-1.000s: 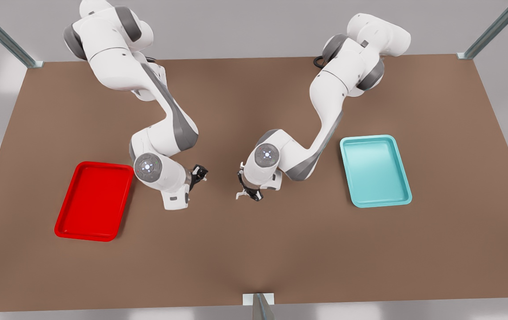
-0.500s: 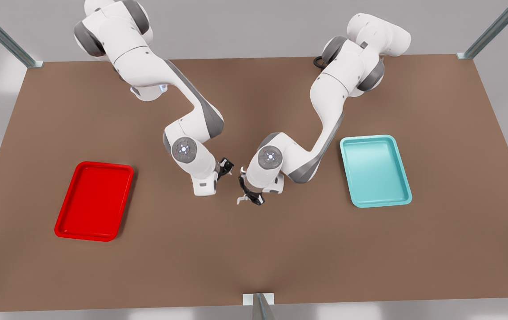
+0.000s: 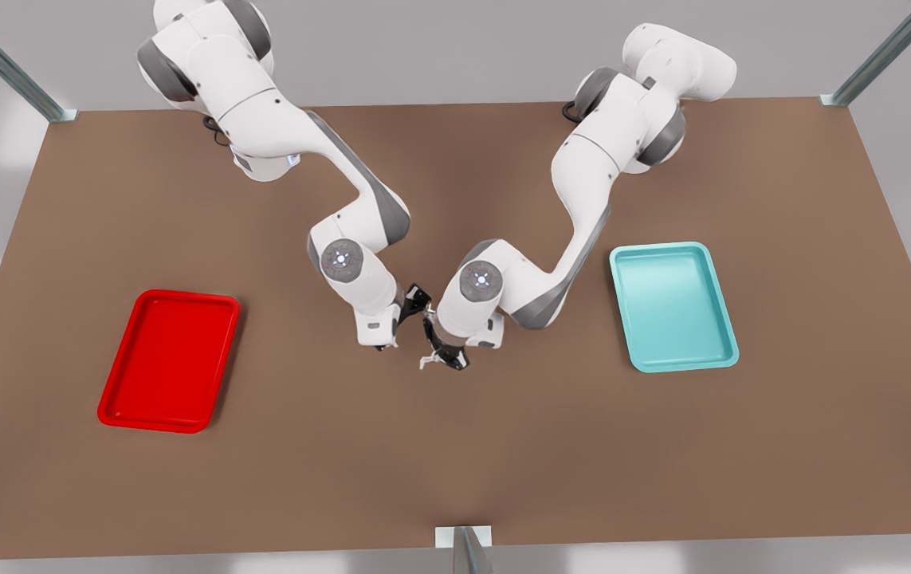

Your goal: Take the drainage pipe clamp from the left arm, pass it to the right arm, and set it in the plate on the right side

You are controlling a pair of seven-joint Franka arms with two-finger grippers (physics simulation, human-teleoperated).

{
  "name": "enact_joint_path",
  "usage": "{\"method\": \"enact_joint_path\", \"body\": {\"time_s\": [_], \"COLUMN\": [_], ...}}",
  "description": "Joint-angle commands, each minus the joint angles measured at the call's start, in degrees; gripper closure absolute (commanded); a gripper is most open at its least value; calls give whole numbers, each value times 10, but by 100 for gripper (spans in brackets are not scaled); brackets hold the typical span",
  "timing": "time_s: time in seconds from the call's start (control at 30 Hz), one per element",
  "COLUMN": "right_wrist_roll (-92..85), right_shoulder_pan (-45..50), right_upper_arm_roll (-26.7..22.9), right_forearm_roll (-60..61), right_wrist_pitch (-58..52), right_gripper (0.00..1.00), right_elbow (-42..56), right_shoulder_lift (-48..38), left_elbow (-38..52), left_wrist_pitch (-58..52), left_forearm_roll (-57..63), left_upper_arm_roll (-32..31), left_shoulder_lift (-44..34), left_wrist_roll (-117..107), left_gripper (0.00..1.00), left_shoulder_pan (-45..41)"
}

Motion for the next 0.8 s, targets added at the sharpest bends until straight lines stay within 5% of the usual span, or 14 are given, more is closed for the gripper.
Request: {"method": "enact_joint_path", "body": {"time_s": [0.0, 0.77], "right_wrist_roll": [16, -27], "right_shoulder_pan": [3, -16], "right_upper_arm_roll": [2, 31], "right_forearm_roll": [1, 1], "right_wrist_pitch": [59, 292], "right_gripper": [0, 0], "right_elbow": [-9, -168], "right_shoulder_lift": [1, -45], "left_elbow": [1, 11], "left_wrist_pitch": [12, -28], "left_forearm_roll": [4, -27], "left_upper_arm_roll": [10, 17], "left_shoulder_lift": [4, 10], "left_wrist_roll": [-680, -661], "left_gripper": [79, 79], "left_shoulder_pan": [-14, -17]}}
